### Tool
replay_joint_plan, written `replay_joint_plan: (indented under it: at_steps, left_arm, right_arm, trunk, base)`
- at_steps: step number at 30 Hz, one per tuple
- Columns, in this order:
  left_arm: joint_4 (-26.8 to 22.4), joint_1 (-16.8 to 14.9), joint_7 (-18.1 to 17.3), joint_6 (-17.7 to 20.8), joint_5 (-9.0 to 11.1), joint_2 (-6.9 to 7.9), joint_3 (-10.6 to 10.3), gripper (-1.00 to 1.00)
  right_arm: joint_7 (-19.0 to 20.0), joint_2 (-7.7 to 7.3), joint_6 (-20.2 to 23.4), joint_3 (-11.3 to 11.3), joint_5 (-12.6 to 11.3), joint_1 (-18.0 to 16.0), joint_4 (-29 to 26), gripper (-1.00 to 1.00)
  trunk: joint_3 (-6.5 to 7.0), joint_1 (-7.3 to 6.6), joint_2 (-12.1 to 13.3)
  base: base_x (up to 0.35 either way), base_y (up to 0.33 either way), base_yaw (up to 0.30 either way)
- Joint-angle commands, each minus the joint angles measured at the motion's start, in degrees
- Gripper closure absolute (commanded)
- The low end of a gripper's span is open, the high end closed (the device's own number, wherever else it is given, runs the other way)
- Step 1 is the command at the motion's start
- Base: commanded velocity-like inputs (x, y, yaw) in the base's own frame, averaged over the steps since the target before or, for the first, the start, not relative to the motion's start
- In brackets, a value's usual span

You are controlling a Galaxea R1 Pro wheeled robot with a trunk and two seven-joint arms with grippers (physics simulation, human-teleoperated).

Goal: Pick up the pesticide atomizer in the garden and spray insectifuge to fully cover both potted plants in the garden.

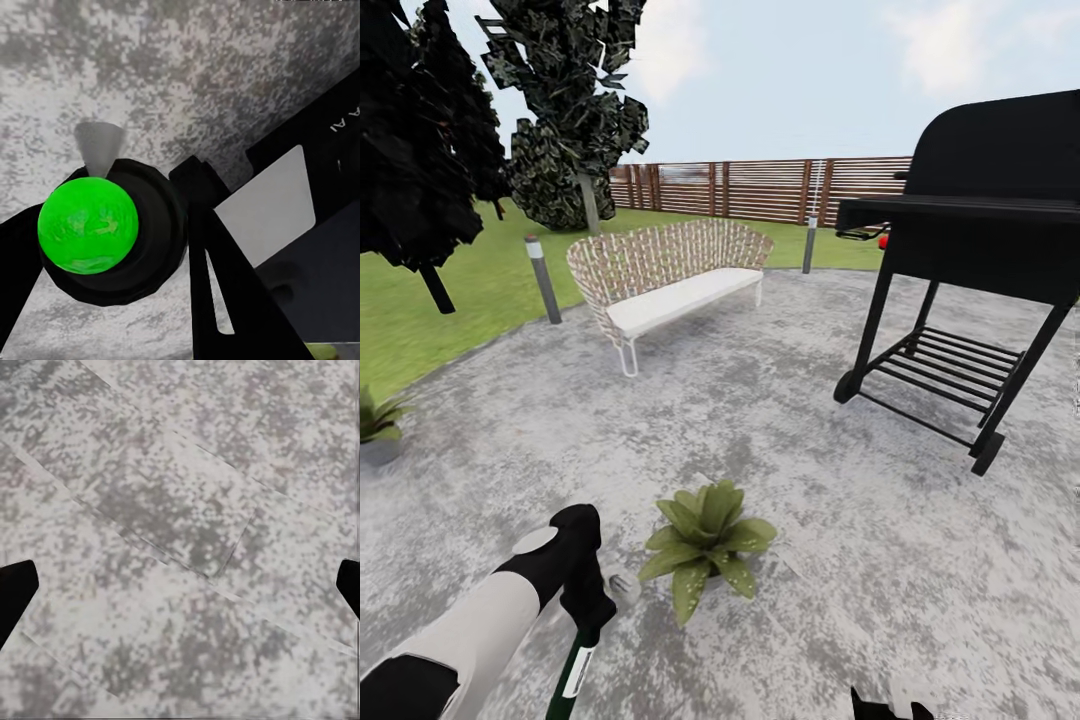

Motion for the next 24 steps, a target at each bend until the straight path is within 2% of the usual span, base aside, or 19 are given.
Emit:
replay_joint_plan:
  at_steps: [1,11,18,24]
  left_arm:
    - [-0.15,-0.01,-0.58,0.6,-0.35,0.06,-0.28,1.0]
    - [-0.02,-0.01,-0.51,0.6,-0.35,0.42,-0.15,1.0]
    - [0.17,-0.01,2.97,0.74,-0.05,0.14,0.21,1.0]
    - [0.26,-0.01,3.55,0.7,0.31,0.06,0.32,1.0]
  right_arm:
    - [-0.03,0.01,-0.2,-0.47,0.6,-0.05,0.08,-1.0]
    - [-0.03,0.01,-0.2,-0.47,0.6,-0.05,0.08,-1.0]
    - [-0.03,0.01,-0.2,-0.47,0.6,-0.05,0.08,-1.0]
    - [-0.03,0.05,-0.2,-0.47,0.6,-0.05,0.07,-1.0]
  trunk:
    - [-0.05,-0.01,-0.02]
    - [-0.05,-0.01,-0.02]
    - [-0.05,-0.01,-0.02]
    - [-0.05,-0.01,-0.02]
  base:
    - [0.0,0.005,-0.212]
    - [0.0,0.024,-0.252]
    - [0.0,0.276,-0.25]
    - [0.0,0.304,-0.249]
